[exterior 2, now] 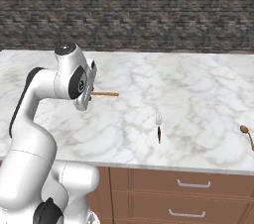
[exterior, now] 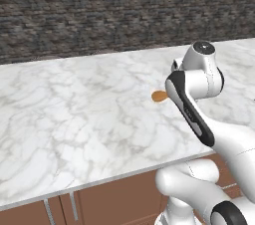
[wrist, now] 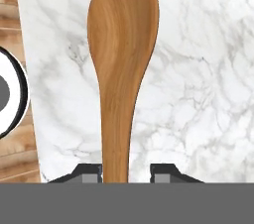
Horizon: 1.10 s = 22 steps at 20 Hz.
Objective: Organize the utensils by type. Pick up the wooden spoons from the counter and place them in the open cabinet. Then pick up the metallic utensils from the counter and place them in the open drawer.
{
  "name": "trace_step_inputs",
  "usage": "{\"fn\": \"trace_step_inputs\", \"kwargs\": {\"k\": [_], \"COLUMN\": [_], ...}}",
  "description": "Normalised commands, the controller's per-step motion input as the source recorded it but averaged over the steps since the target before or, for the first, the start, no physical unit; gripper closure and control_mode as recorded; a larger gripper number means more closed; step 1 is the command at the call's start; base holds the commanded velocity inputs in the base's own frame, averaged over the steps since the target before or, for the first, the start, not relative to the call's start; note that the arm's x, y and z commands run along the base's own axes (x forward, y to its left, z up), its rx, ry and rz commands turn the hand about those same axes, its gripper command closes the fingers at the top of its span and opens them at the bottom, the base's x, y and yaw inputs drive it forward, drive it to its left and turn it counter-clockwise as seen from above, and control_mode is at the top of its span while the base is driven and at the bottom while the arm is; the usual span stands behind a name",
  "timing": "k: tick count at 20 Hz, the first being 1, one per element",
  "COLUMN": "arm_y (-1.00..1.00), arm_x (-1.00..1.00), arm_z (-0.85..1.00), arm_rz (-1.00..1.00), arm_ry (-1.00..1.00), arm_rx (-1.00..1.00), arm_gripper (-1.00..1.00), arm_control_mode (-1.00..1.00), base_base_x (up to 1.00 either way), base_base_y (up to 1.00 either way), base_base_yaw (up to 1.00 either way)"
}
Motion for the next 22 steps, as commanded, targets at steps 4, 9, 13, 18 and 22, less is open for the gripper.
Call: {"fn": "trace_step_inputs", "kwargs": {"k": [4, 9, 13, 18, 22], "arm_y": [0.0, 0.0, 0.0, 0.0, 0.0], "arm_x": [0.0, 0.0, 0.0, 0.0, 0.0], "arm_z": [0.0, 0.0, 0.0, 0.0, 0.0], "arm_rz": [0.0, 0.0, 0.0, 0.0, 0.0], "arm_ry": [0.0, 0.0, 0.0, 0.0, 0.0], "arm_rx": [0.0, 0.0, 0.0, 0.0, 0.0], "arm_gripper": [1.0, 1.0, 1.0, 1.0, 1.0], "arm_control_mode": [1.0, 1.0, 1.0, 1.0, 1.0], "base_base_x": [-0.39, -0.52, -0.54, -0.07, 0.0], "base_base_y": [-0.17, -0.37, -0.54, -0.15, 0.0], "base_base_yaw": [-0.02, -0.21, -0.27, -0.84, -1.0]}}
